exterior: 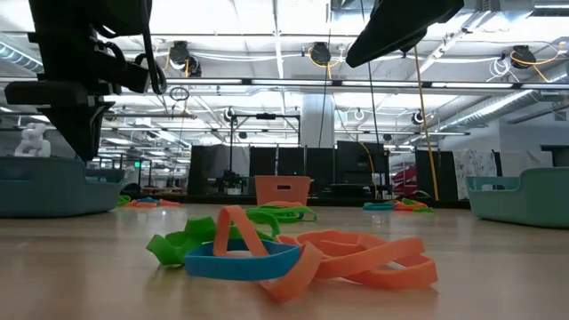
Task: Sort rubber bands into baskets
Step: Put the blue rubber band into the blue bin
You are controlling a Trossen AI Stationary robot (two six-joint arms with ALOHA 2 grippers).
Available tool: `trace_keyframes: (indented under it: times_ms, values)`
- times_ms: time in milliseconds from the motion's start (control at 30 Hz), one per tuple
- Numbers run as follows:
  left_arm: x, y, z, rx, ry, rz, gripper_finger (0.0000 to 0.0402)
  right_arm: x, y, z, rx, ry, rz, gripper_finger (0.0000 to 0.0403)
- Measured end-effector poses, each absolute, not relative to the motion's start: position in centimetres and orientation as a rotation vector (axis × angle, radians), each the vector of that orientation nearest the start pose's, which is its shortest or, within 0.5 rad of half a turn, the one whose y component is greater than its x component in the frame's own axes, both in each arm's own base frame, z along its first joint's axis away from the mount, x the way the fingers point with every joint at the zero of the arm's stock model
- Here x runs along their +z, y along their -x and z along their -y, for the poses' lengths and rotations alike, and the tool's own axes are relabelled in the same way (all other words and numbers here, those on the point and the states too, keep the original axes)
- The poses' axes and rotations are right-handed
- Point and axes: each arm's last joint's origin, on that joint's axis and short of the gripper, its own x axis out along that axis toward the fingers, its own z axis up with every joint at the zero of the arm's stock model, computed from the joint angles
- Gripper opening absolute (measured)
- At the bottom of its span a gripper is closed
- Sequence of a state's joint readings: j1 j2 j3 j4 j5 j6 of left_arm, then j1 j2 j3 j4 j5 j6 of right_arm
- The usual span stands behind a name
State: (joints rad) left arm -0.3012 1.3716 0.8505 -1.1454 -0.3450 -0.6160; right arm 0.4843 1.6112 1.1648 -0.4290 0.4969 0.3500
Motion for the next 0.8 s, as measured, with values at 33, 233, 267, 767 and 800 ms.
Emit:
trace_keyframes:
  times_ms: [33,233,267,767,800]
  values:
    - [19.8,-19.5,5.0,0.503,-0.044,-1.472,0.0074,24.4,-30.5,-14.5,-0.145,0.080,-0.753,0.0082]
    - [20.0,-19.8,5.1,0.495,-0.023,-1.458,0.0075,24.4,-30.5,-14.5,-0.145,0.080,-0.753,0.0082]
    - [20.2,-19.9,5.2,0.489,-0.021,-1.452,0.0075,24.4,-30.5,-14.5,-0.145,0.080,-0.753,0.0082]
    - [24.2,-23.6,4.5,0.462,-0.167,-1.155,0.0075,24.4,-30.4,-14.4,-0.150,0.155,-0.755,0.0082]
    - [24.3,-23.6,3.7,0.492,-0.147,-1.162,0.0075,24.3,-30.3,-14.4,-0.159,0.163,-0.758,0.0082]
